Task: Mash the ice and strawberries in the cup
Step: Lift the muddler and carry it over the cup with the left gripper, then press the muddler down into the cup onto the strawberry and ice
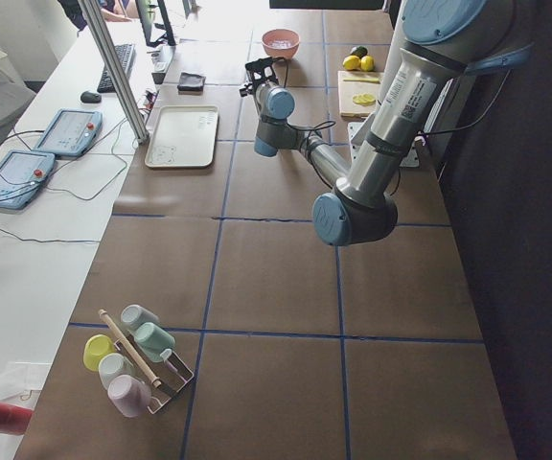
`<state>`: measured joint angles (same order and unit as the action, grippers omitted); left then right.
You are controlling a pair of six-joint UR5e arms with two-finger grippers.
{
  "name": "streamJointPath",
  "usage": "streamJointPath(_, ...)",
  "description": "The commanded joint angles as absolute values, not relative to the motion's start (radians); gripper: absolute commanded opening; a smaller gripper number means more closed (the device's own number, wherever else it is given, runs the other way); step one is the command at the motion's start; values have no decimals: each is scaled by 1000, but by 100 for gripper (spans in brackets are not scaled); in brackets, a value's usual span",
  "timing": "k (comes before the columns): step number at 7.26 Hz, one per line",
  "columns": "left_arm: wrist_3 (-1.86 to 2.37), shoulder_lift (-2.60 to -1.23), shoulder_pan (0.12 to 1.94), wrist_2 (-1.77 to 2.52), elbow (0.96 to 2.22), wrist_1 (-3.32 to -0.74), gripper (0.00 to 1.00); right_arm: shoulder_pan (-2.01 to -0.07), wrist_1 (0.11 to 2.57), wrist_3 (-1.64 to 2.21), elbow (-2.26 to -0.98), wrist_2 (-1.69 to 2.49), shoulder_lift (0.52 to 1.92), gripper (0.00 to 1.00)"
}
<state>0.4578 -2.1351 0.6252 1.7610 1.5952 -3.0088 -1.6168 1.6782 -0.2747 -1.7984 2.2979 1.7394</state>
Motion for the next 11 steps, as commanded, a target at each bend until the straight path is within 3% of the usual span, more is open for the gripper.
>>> streamJointPath(1,454,-2158,578,1650,1585,-3092,0,-1617,1678,-275,-1798,2298,1740,100)
streamJointPath(5,324,-2146,367,1439,1491,-3259,0,-1617,1678,-275,-1799,2298,1741,100)
streamJointPath(7,310,-2140,350,1416,1374,-3435,0,-1617,1678,-275,-1799,2298,1741,100)
streamJointPath(11,291,-2149,388,1397,1367,-3464,0,-1617,1678,-275,-1807,2298,1743,100)
